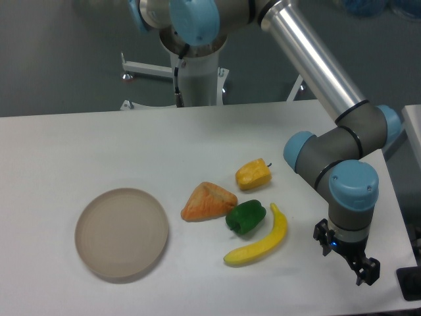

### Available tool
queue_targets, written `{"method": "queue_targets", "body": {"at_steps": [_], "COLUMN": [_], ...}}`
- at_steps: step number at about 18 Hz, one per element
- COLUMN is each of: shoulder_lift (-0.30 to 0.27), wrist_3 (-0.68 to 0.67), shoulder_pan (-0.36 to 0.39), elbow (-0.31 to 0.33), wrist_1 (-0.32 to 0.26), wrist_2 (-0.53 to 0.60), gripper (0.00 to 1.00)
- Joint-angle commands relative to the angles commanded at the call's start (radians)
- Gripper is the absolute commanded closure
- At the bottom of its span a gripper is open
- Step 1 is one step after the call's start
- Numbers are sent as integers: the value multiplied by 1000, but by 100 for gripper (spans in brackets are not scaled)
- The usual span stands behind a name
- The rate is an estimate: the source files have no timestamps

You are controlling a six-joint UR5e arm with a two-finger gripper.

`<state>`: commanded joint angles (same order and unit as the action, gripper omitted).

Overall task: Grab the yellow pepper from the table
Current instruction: 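Raise the gripper slightly from its start position beside the banana, then move the gripper over the yellow pepper and lower toward it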

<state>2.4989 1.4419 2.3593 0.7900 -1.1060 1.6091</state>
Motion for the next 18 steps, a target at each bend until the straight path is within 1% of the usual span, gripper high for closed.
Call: {"method": "queue_targets", "body": {"at_steps": [2, 4, 9, 13, 18], "shoulder_lift": [2, -3, -47, -112, -238], "wrist_3": [-2, 3, 5, 5, -6], "shoulder_pan": [0, 0, 0, 0, -3], "elbow": [-6, 1, 38, 121, 285], "wrist_1": [0, 0, -6, -9, -24], "wrist_2": [0, -2, 0, 2, 3], "gripper": [0, 0, 0, 0, 0]}}
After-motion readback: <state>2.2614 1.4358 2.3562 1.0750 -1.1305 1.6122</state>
